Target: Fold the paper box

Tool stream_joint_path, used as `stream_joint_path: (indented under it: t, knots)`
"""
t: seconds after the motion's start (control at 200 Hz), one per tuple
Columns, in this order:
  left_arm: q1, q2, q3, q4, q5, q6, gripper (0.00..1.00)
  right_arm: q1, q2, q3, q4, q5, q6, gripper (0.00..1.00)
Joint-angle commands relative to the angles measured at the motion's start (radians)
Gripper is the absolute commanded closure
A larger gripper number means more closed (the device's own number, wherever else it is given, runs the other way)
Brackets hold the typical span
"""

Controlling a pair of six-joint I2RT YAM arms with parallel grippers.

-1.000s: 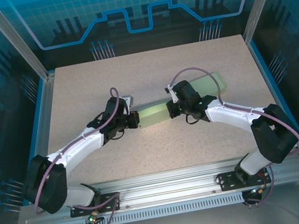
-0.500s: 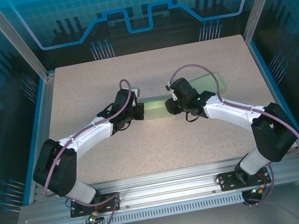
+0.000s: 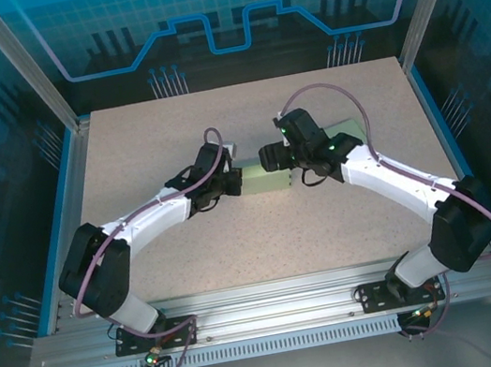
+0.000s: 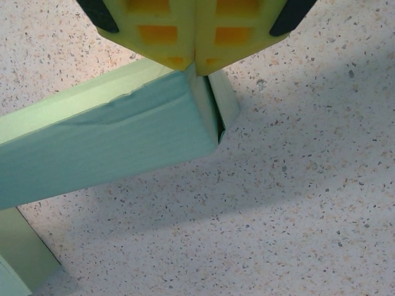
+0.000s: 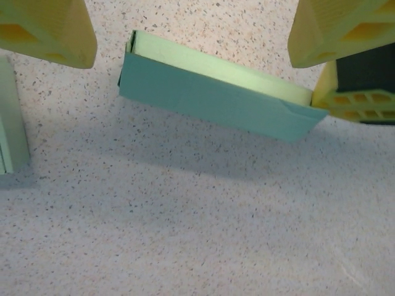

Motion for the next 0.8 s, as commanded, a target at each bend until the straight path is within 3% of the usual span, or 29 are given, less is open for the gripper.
stream_joint_path:
  t: [0.0, 0.245, 0.695, 0.795]
  knots:
    - [-0.012, 0.051, -0.018, -0.142, 0.002, 0.016, 1.00, -0.029, 0.042, 0.047, -0.057, 0.020, 0.062, 0.15]
    - [-0.018, 0.065, -0.012, -0.139, -0.004, 0.011, 1.00, -0.079, 0.137, 0.032, -0.019, -0.098, 0.106, 0.16]
    - [-0.029, 0.083, -0.009, -0.132, -0.020, -0.002, 1.00, -0.088, 0.174, -0.130, 0.089, -0.170, 0.159, 0.33]
    - [-0.030, 0.080, -0.017, -0.134, -0.023, -0.005, 0.81, -0.093, 0.189, -0.145, 0.105, -0.163, 0.163, 0.39]
